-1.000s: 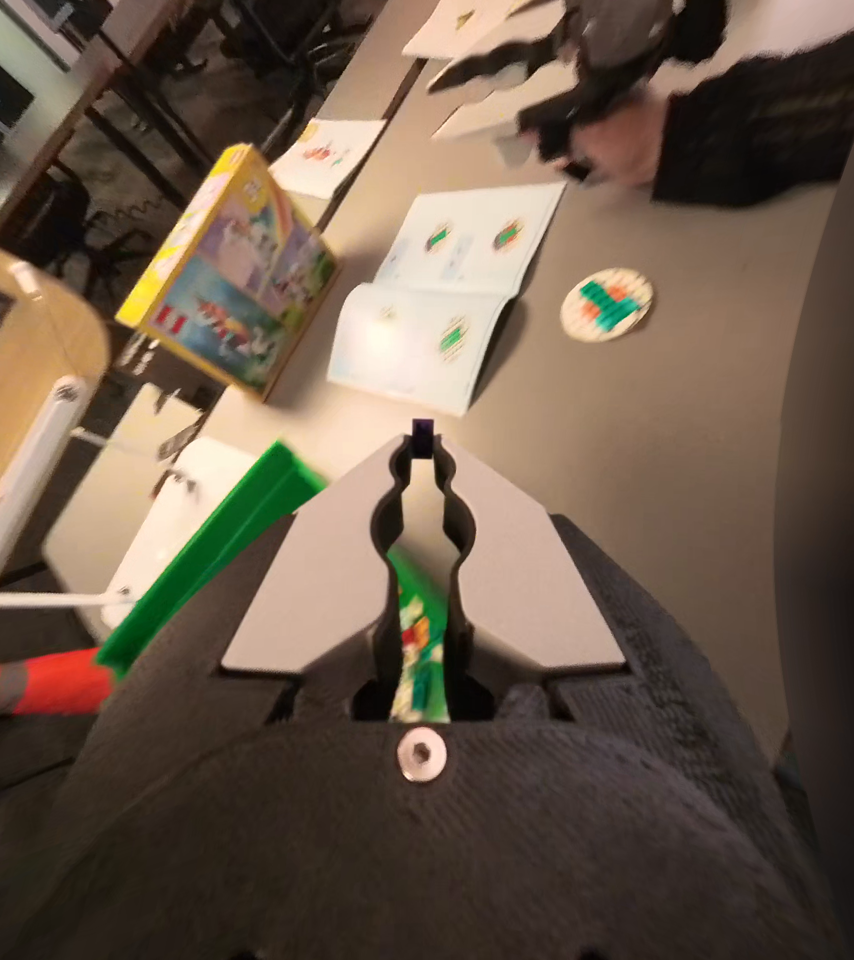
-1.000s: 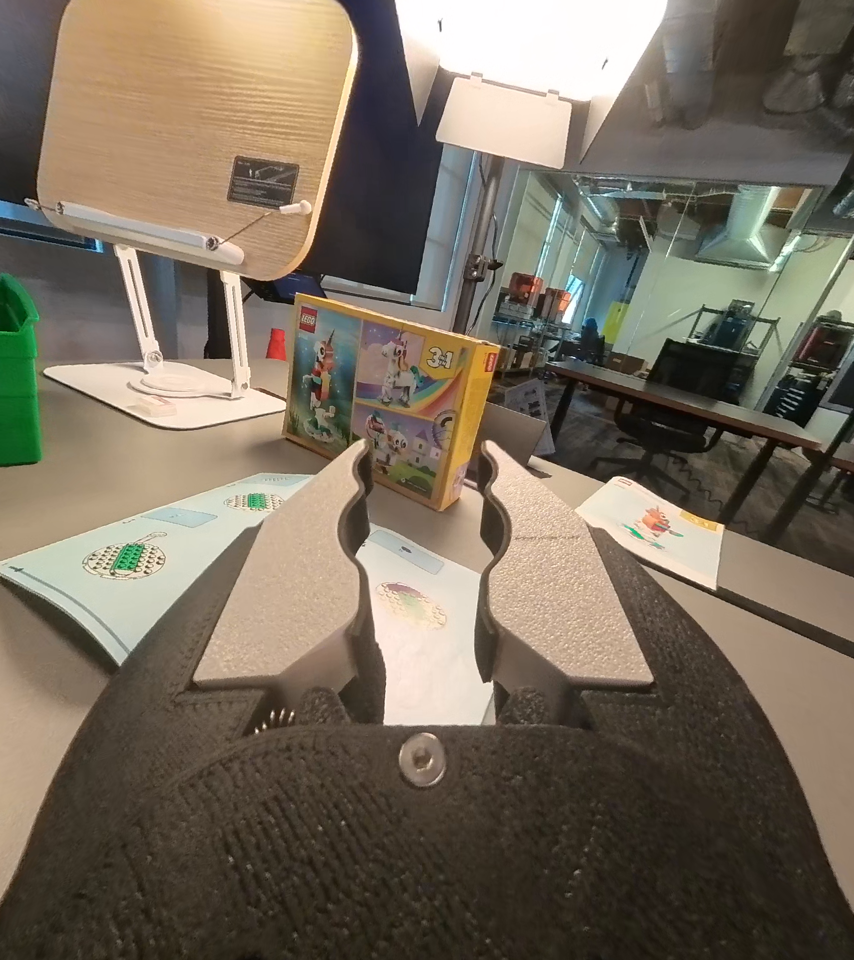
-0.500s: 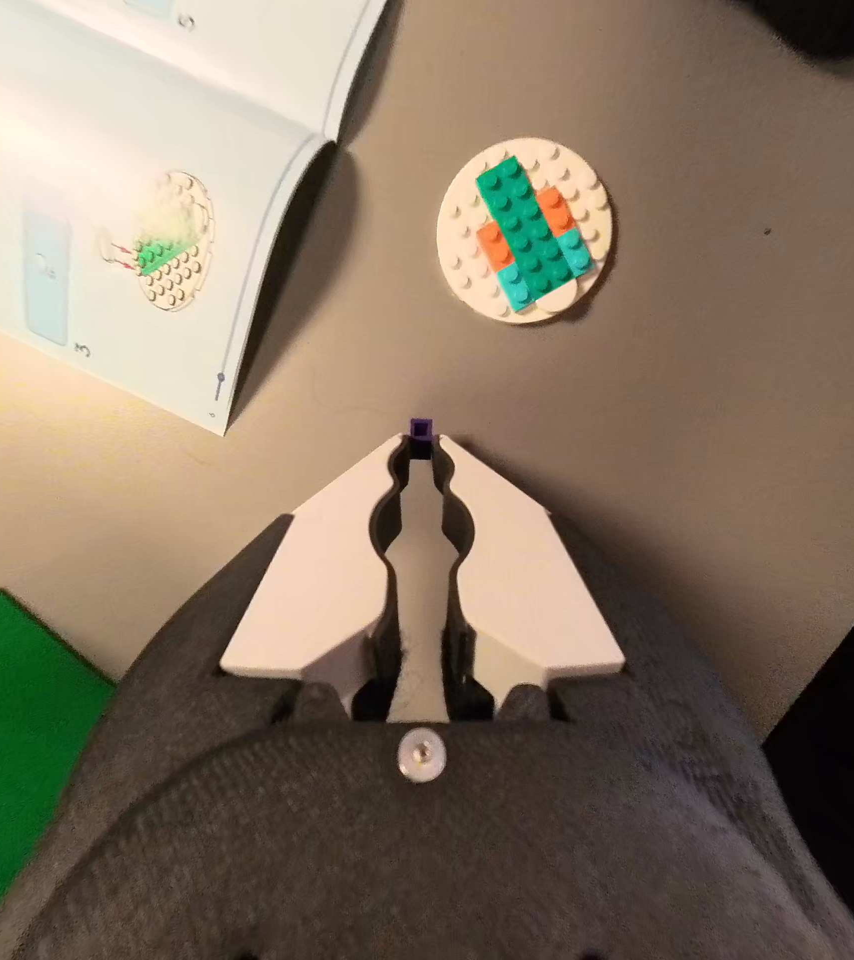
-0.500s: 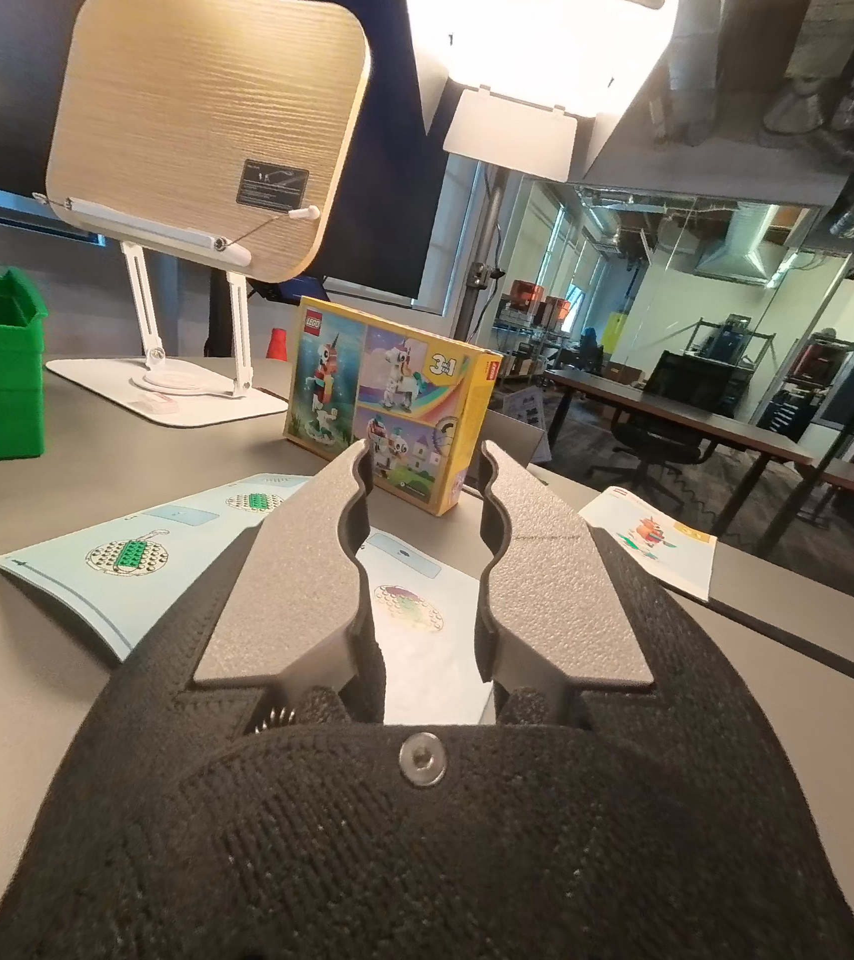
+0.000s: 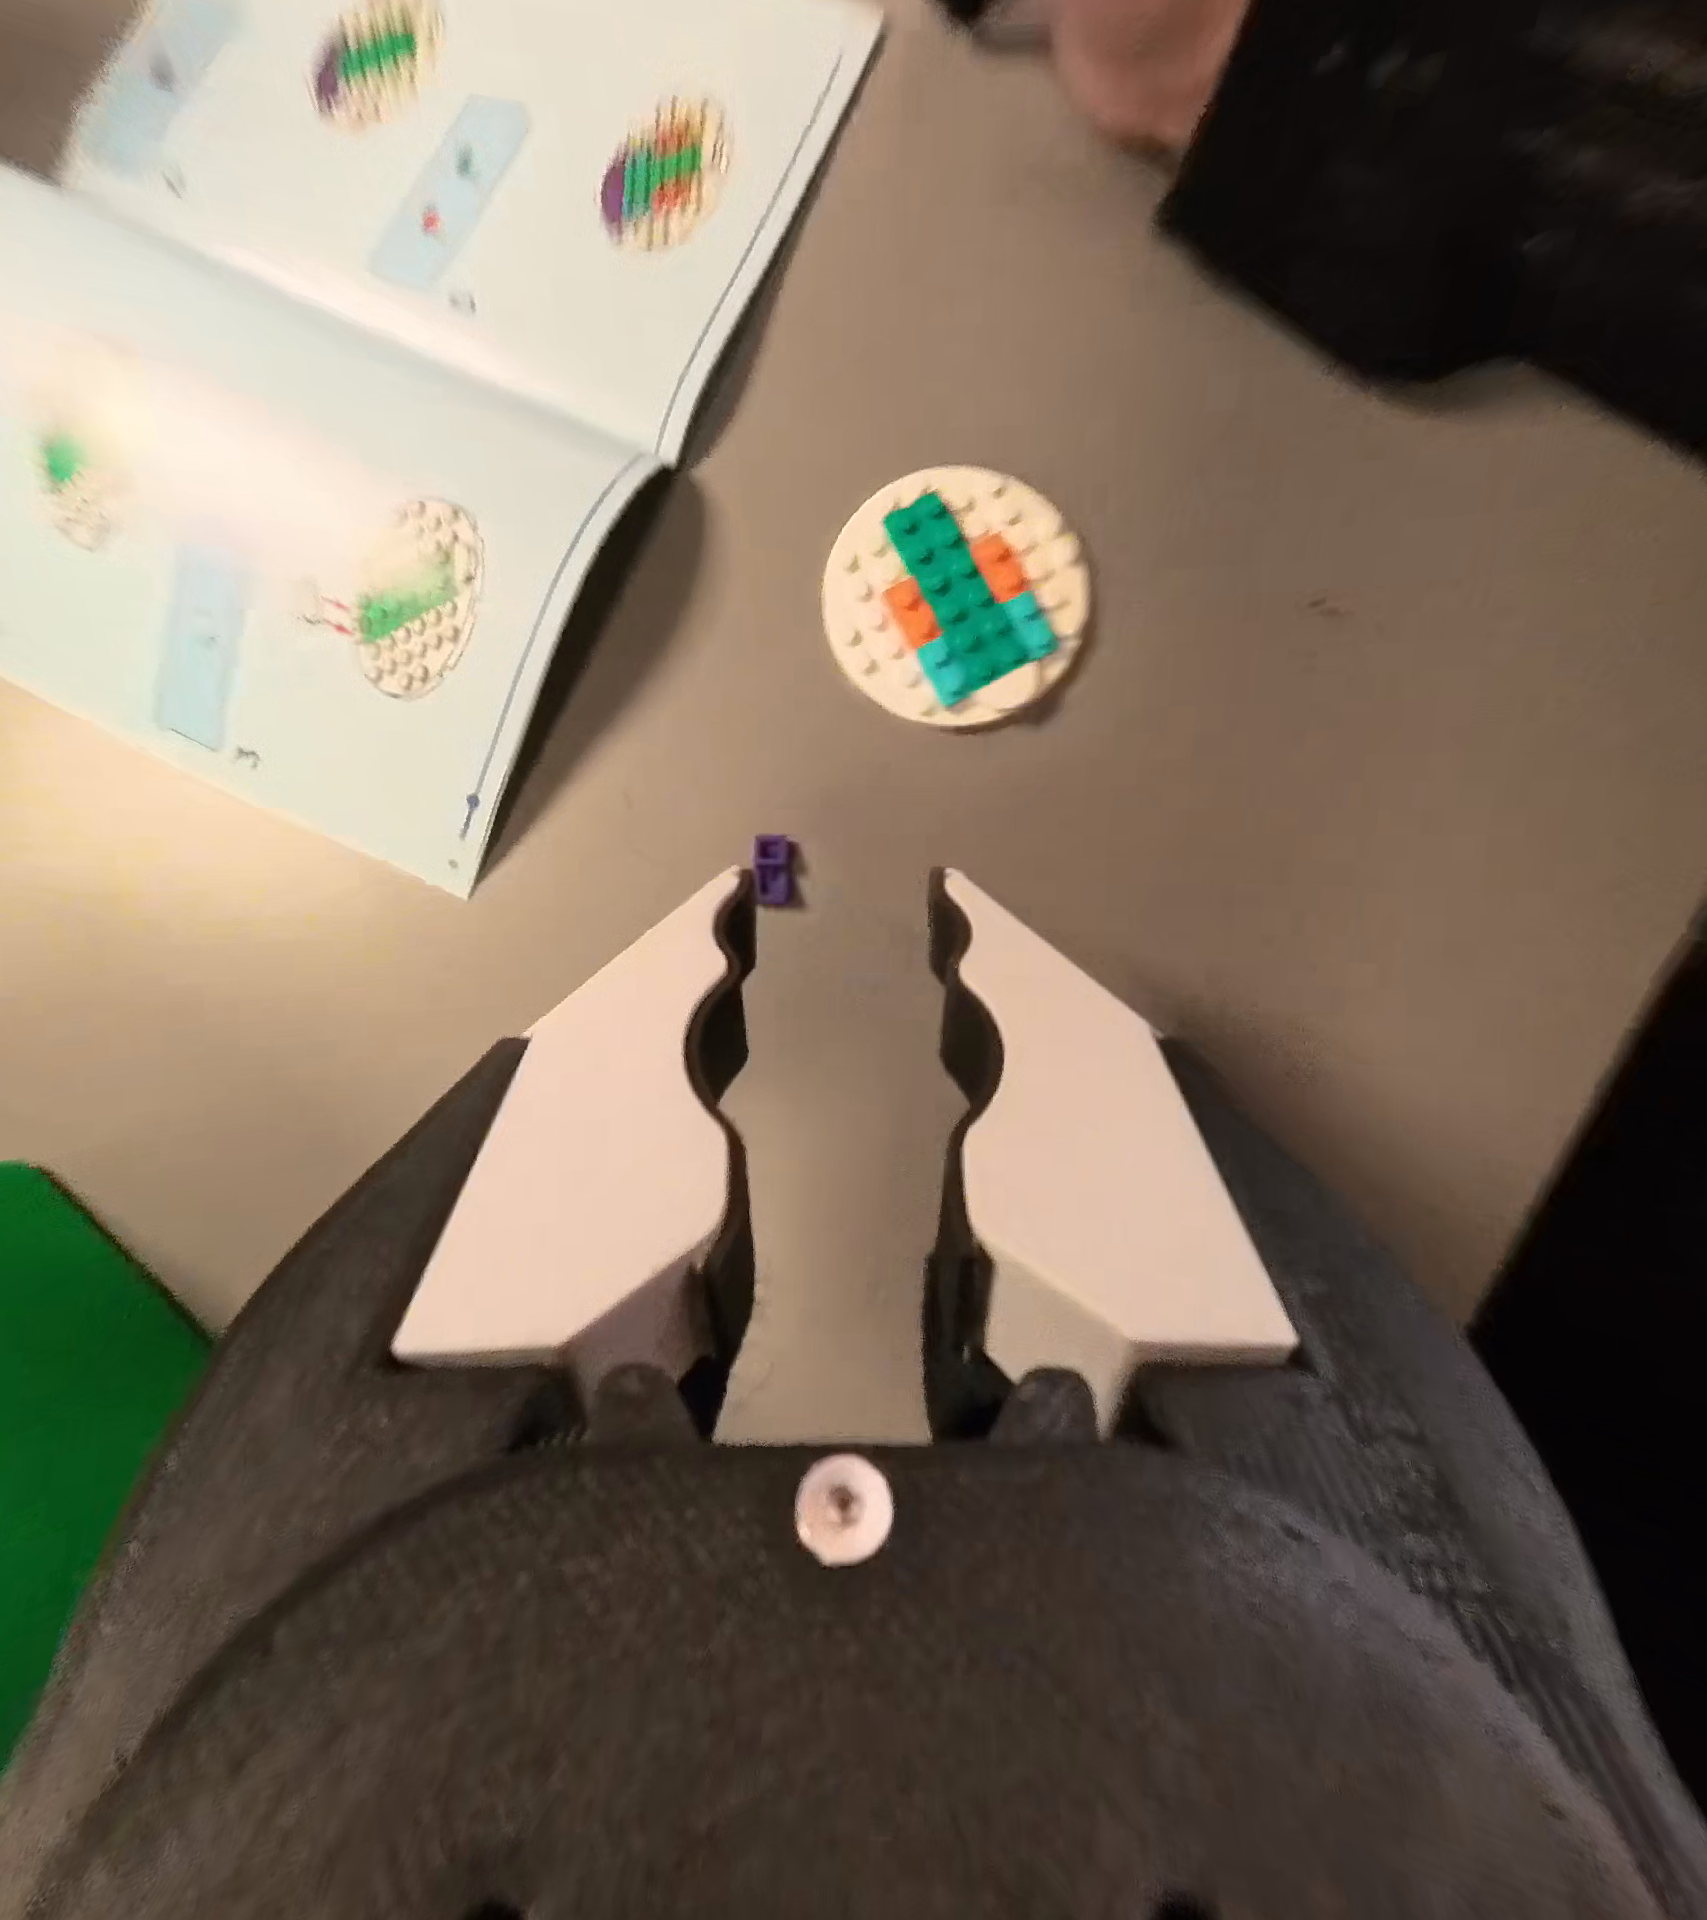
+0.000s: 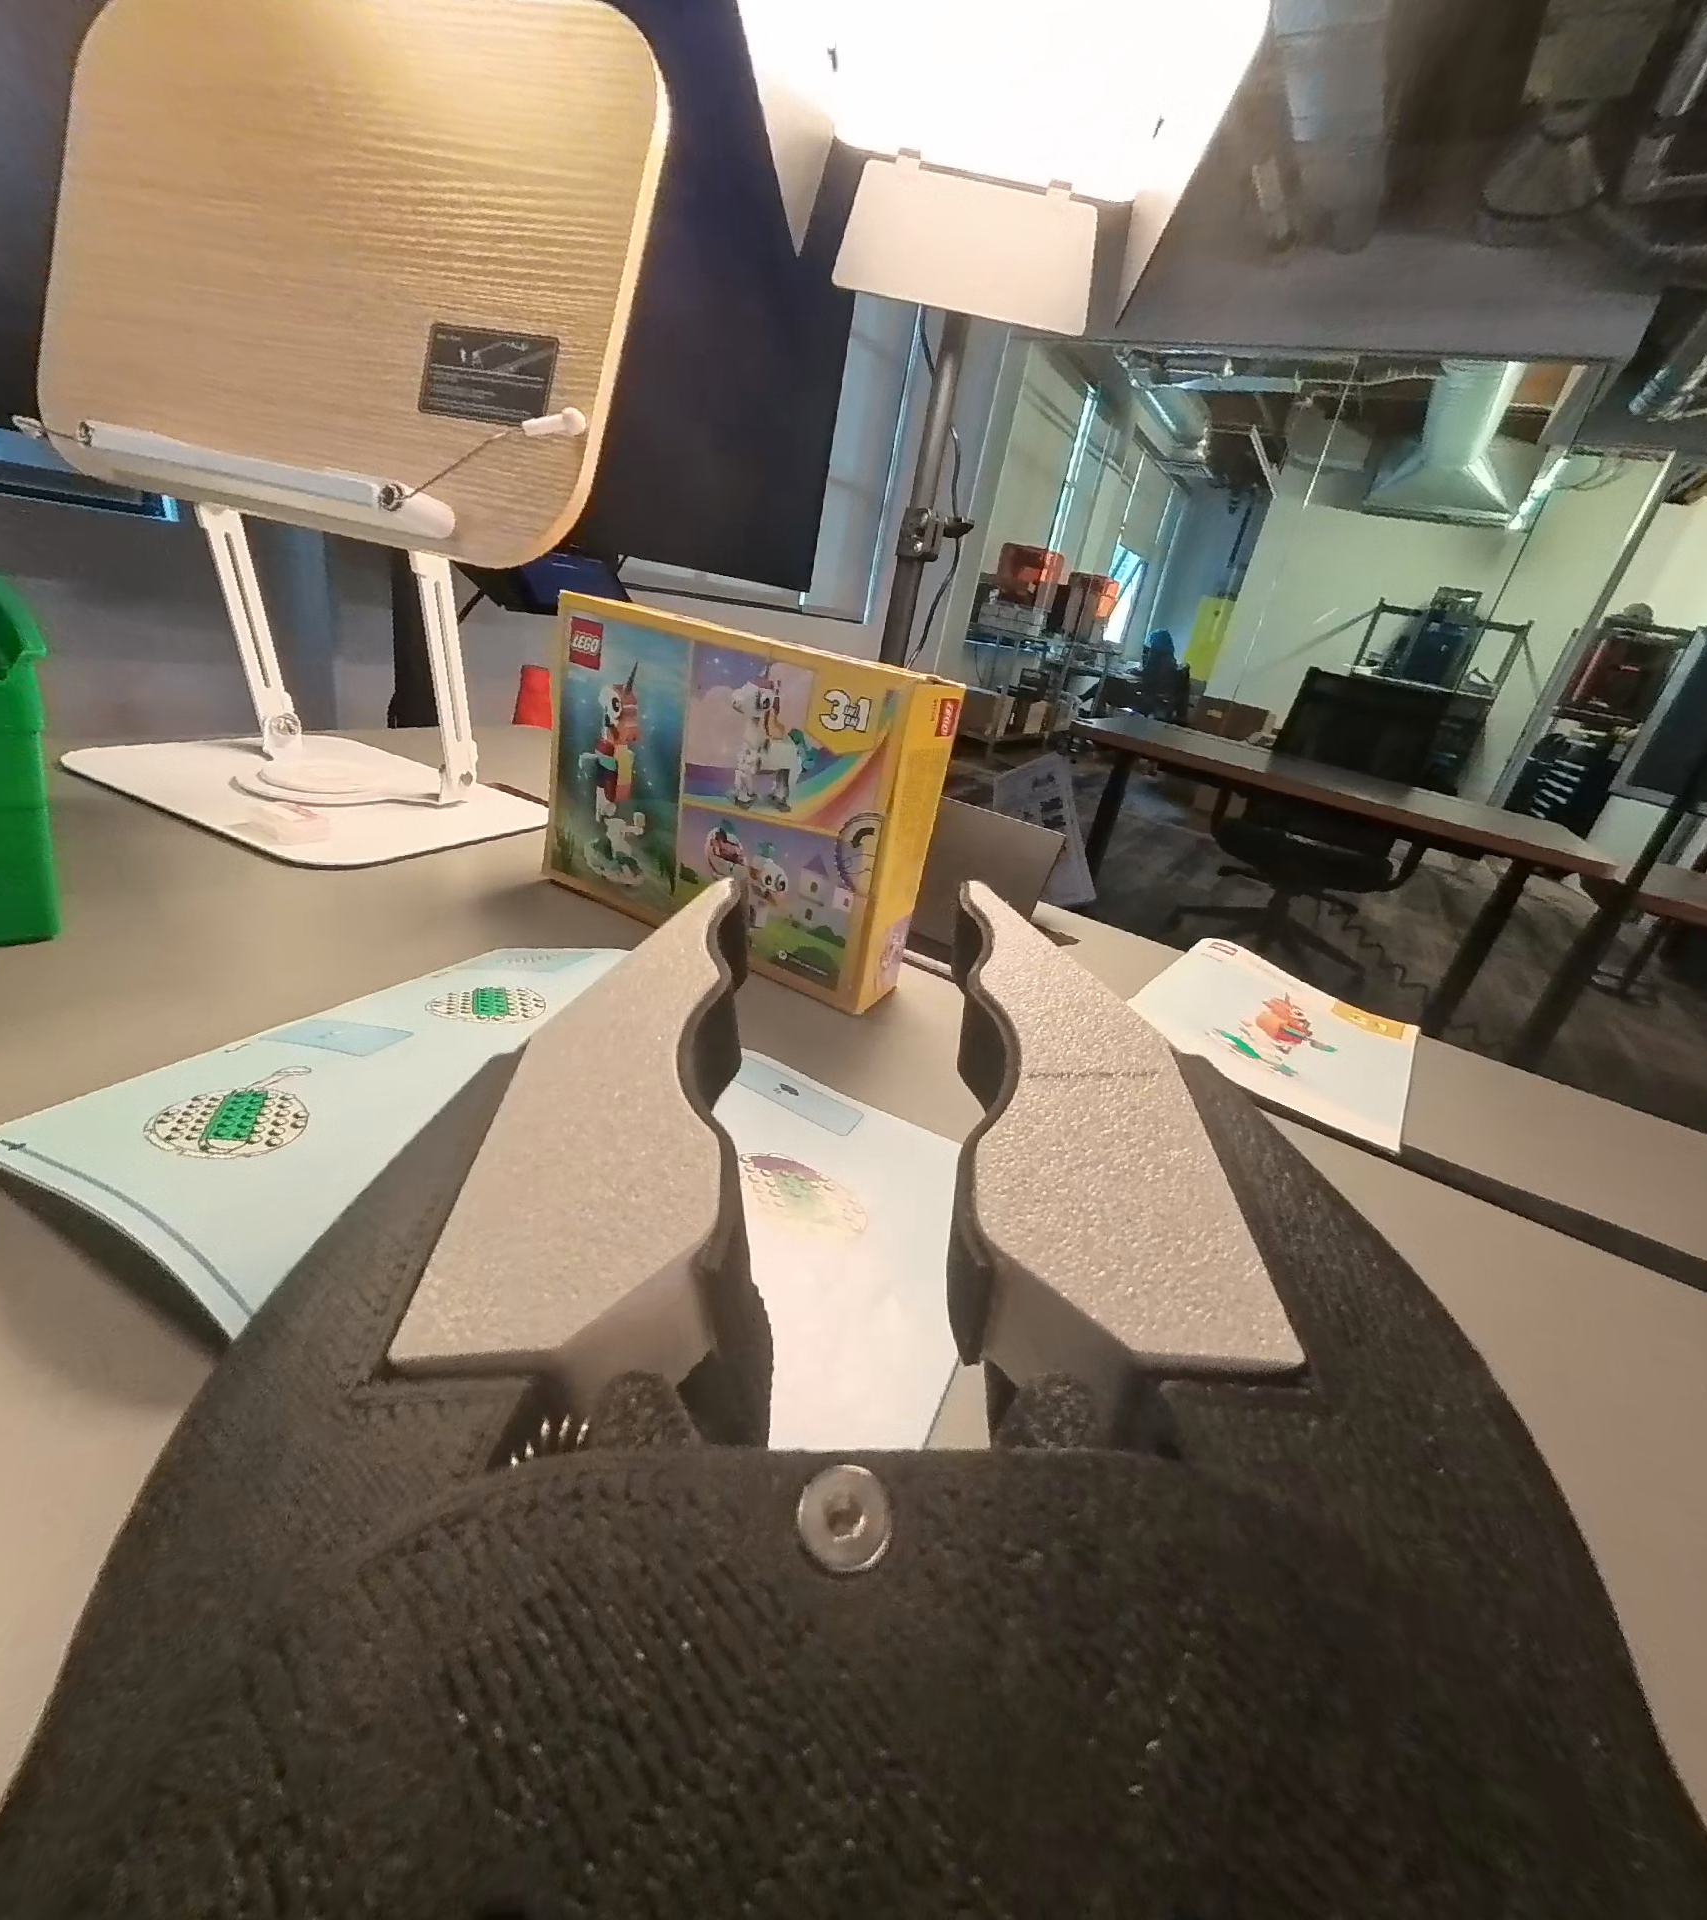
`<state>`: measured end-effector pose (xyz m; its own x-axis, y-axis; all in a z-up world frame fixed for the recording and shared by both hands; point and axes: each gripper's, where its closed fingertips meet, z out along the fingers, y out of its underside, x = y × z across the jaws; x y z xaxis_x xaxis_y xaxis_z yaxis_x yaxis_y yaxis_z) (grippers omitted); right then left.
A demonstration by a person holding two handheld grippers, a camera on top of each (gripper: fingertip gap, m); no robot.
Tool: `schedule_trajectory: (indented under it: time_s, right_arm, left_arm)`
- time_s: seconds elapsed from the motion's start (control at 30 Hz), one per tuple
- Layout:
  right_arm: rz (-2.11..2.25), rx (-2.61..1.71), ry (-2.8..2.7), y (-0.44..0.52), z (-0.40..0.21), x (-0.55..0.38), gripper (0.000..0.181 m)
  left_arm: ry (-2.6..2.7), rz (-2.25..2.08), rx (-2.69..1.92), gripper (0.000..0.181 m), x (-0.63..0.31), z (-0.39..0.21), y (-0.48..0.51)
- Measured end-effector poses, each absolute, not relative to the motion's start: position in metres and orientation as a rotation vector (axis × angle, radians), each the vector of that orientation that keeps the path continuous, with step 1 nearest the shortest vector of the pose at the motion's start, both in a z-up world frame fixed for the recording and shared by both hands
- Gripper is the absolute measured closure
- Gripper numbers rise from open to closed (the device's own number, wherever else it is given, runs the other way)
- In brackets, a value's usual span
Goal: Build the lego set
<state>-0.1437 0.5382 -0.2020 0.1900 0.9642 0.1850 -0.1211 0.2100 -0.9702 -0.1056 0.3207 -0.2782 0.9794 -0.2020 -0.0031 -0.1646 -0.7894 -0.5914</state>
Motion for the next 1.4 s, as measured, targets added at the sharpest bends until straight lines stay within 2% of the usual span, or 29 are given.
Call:
schedule_trajectory:
  time_s: [0.03,0.13,0.27,0.37,0.5,0.7,0.97,1.13,1.23,1.4]
  right_arm:
    - [0.997,-1.041,-1.068,0.538,-0.202,-0.144,0.143]
    - [1.002,-1.042,-1.061,0.538,-0.201,-0.143,0.144]
    - [1.006,-1.053,-1.056,0.540,-0.202,-0.144,0.144]
    - [1.000,-1.046,-1.069,0.538,-0.203,-0.146,0.144]
    - [0.989,-1.034,-1.092,0.534,-0.204,-0.148,0.144]
    - [0.998,-1.038,-1.087,0.535,-0.204,-0.148,0.144]
    - [1.002,-1.037,-1.088,0.535,-0.204,-0.149,0.144]
    - [1.004,-1.038,-1.087,0.535,-0.203,-0.149,0.144]
    - [1.007,-1.039,-1.084,0.535,-0.203,-0.149,0.144]
    - [1.013,-1.044,-1.079,0.536,-0.203,-0.149,0.144]
  left_arm:
    - [0.266,-0.111,-2.444,0.154,-0.102,-0.262,0.312]
    - [0.226,-0.230,-2.331,0.161,-0.110,-0.216,0.271]
    - [-0.068,0.027,-2.395,0.169,-0.215,-0.190,0.205]
    - [-0.329,0.285,-2.583,0.173,-0.303,-0.215,0.147]
    - [-0.501,0.304,-2.788,0.178,-0.353,-0.271,0.105]
    - [-0.404,0.423,-2.958,0.181,-0.355,-0.305,0.091]
    - [-0.462,0.470,-3.057,0.181,-0.355,-0.314,0.077]
    - [-0.482,0.384,-3.048,0.181,-0.349,-0.322,0.081]
    - [-0.493,0.178,-2.995,0.181,-0.331,-0.321,0.091]
    - [-0.560,0.244,-2.965,0.181,-0.343,-0.318,0.085]
